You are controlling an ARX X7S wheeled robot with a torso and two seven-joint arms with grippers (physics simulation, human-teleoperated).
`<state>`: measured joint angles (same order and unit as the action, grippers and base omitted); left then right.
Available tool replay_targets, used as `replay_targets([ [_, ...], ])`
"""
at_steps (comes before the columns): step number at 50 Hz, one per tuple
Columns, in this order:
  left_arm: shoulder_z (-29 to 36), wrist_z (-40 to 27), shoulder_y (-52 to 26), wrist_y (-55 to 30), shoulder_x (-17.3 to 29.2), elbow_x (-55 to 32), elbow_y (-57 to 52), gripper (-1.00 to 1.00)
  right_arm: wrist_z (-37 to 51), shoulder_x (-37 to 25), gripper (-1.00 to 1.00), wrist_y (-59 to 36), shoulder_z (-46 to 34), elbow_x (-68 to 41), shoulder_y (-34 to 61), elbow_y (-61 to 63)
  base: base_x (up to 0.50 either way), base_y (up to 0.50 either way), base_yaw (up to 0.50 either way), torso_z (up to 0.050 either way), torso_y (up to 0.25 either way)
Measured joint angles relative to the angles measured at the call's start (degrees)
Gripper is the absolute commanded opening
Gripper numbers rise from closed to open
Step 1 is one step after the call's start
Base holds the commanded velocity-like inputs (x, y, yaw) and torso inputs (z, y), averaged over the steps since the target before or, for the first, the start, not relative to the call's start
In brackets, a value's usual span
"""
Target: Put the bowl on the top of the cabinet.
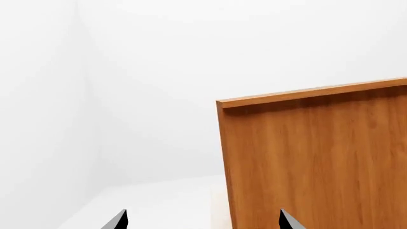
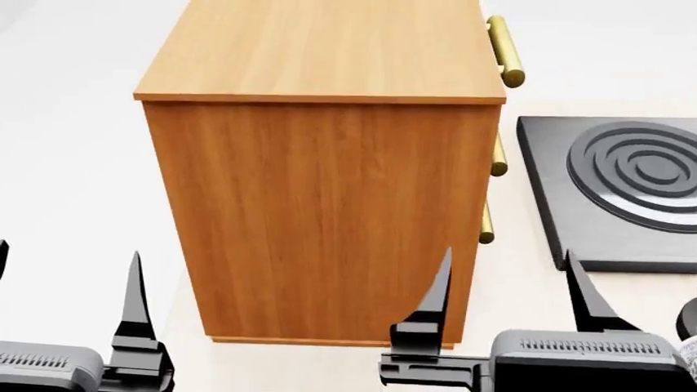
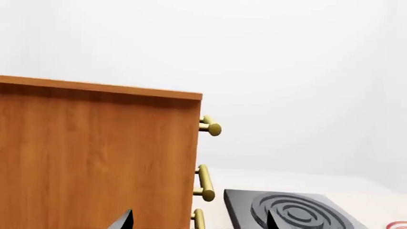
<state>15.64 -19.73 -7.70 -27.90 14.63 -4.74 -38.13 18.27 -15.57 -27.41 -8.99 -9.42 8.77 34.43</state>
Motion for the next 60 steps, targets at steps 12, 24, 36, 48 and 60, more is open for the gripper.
replay_targets([
  [12,0.05,-0.31,0.03,0.21,0.29,-0.28,0.18,1.0,2.97,0.12,1.0,-3.26,0.08,1.91,0.29,0.77,0.0,0.0,0.0,0.0,0.0],
  [24,-0.36,-0.48,0.19,0.63,0.71,-0.87,0.39,1.0,2.8,-3.76,1.0,-18.2,3.94,-0.36,1.07,8.79,0.0,0.0,0.0,0.0,0.0],
  [36,-0.44,-0.67,-0.01,0.61,1.02,-1.27,0.6,1.0,1.67,-9.29,1.0,-35.36,5.75,-2.96,3.51,17.55,0.0,0.0,0.0,0.0,0.0],
  [48,-0.47,-0.95,-0.08,0.63,1.28,-1.59,0.57,1.0,5.06,-16.55,1.0,-45.23,6.35,-8.25,2.92,23.0,0.0,0.0,0.0,0.0,0.0],
  [60,-0.14,-1.32,-0.36,0.26,1.5,-1.57,0.31,1.0,18.53,-27.19,1.0,-46.31,10.82,-27.11,-0.78,24.46,0.0,0.0,0.0,0.0,0.0],
])
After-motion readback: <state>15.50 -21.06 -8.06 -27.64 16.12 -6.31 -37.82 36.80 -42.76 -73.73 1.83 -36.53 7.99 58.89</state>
